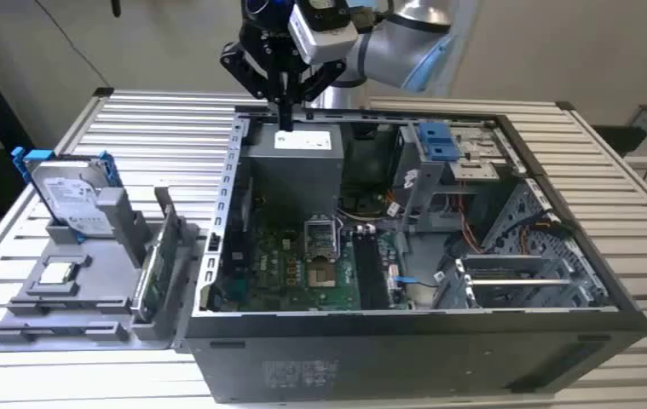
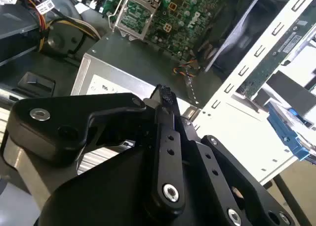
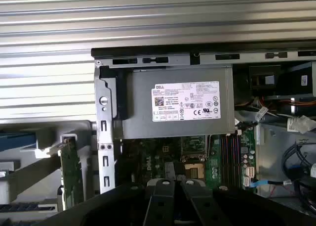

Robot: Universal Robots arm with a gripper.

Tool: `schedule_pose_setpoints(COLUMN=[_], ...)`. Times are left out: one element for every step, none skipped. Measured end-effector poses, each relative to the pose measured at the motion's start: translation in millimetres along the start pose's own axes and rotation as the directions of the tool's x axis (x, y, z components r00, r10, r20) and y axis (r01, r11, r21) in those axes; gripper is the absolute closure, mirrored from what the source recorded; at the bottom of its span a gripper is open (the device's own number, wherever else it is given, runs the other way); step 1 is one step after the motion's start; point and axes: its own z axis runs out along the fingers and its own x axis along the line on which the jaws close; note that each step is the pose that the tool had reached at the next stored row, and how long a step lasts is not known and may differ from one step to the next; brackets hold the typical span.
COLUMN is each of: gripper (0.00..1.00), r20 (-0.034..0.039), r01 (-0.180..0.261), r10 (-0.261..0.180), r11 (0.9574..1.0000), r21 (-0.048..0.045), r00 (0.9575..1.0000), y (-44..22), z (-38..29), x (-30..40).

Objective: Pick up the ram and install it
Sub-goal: 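Reach for the ram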

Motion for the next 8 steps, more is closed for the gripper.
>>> schedule_pose_setpoints(gripper=[0.89, 0.89, 0.89, 0.89, 0.89, 0.89, 0.89, 0.89], r20=[0.0000, 0.0000, 0.0000, 0.0000, 0.0000, 0.0000, -0.0001, -0.0003], r01=[0.000, 0.000, 0.000, 0.000, 0.000, 0.000, 0.000, 0.000], r10=[0.000, 0.000, 0.000, 0.000, 0.000, 0.000, 0.000, 0.000], r11=[1.0000, 1.0000, 1.0000, 1.0000, 1.0000, 1.0000, 1.0000, 1.0000], r21=[0.0000, 0.0000, 0.0000, 0.0000, 0.0000, 0.0000, 0.0000, 0.0000], r00=[1.0000, 1.0000, 1.0000, 1.0000, 1.0000, 1.0000, 1.0000, 1.0000], y=[0.0, 0.0, 0.0, 0.0, 0.0, 0.0, 0.0, 0.0], z=[0.0, 0.0, 0.0, 0.0, 0.0, 0.0, 0.0, 0.0], x=[0.0, 0.0, 0.0, 0.0, 0.0, 0.0, 0.0, 0.0])
